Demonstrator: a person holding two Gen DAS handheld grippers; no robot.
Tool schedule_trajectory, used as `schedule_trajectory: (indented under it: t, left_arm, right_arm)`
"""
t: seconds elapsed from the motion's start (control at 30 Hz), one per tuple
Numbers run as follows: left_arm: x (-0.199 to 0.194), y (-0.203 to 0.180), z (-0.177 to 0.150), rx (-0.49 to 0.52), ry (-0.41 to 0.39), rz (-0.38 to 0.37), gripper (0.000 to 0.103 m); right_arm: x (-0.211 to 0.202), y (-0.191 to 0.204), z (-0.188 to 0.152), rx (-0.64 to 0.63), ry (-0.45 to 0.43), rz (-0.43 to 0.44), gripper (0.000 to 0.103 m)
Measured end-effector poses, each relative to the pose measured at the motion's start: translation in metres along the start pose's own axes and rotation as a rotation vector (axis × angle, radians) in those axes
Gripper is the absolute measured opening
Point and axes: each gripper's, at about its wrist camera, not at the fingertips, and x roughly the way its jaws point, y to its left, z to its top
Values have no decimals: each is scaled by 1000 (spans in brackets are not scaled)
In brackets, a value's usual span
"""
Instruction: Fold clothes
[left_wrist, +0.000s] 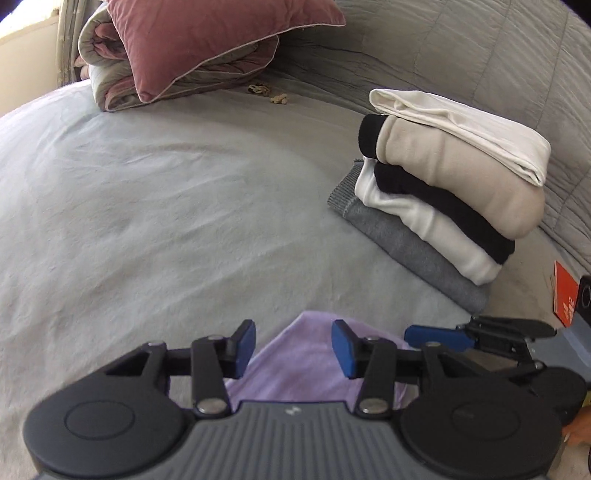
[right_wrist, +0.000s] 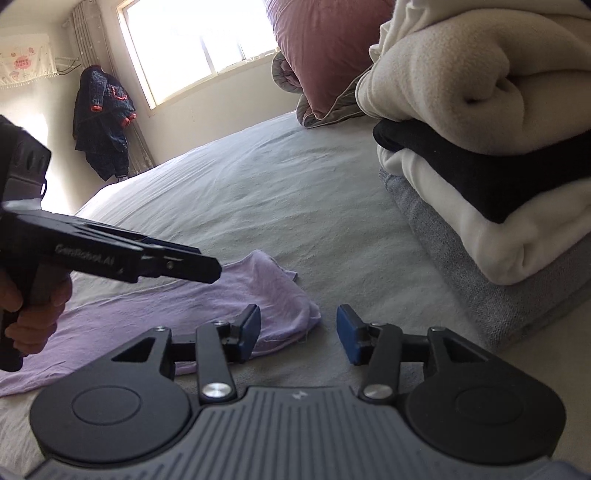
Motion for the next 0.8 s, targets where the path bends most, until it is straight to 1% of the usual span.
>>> schedule_trajectory:
  t: [0.03, 0.1, 0.17, 0.23, 0.3, 0.37, 0.4, 0.43, 0.47, 0.5, 0.53, 0.57, 0.63, 0.73, 0.8]
  left_arm:
    - [5, 4, 8, -15, 22, -21, 47]
    - [17, 12, 18, -40, 100, -67, 46]
    - [28, 19, 28, -66, 179, -112, 44]
    - [38, 21, 33, -73, 243, -130, 44]
    - [43, 18, 36, -85, 266, -154, 40]
    - [48, 16, 39, -98, 288, -178, 28]
    - [51, 13, 37, -99, 299, -198, 23]
    - [54, 9, 36, -99, 310, -217, 17]
    - [56, 5, 34, -100, 321, -237, 13]
    - [59, 2, 32, -101, 332, -257, 11]
    - [60, -4, 30, -84, 329, -257, 7]
    - [60, -8, 28, -74, 317, -257, 6]
    - [57, -10, 26, -86, 278, -282, 5]
    - [49, -7, 22, -122, 175, -334, 3]
    - [44, -4, 18, -139, 89, -316, 3]
  right_arm:
    - [-1, -6, -1, 35, -8, 24, 48]
    - [-3, -22, -2, 122, -24, 69, 42]
    - [-4, -35, -2, 196, -19, 89, 28]
    - [-3, -37, -1, 202, -7, 99, 26]
    - [-3, -30, -1, 164, 5, 99, 27]
    - [-4, -23, -1, 119, 11, 91, 28]
    - [-4, -22, 0, 110, 13, 92, 28]
    - [-4, -22, 0, 110, 20, 101, 26]
    - [-3, -22, -1, 113, 35, 116, 10]
    - [-1, -22, 0, 117, 49, 127, 5]
    - [0, -22, 0, 121, 56, 133, 4]
    - [-1, -22, 1, 125, 53, 137, 4]
    - [-4, -22, 1, 130, 47, 139, 4]
    - [-10, -20, -1, 132, 16, 125, 2]
    - [-17, -19, -2, 127, -22, 104, 2]
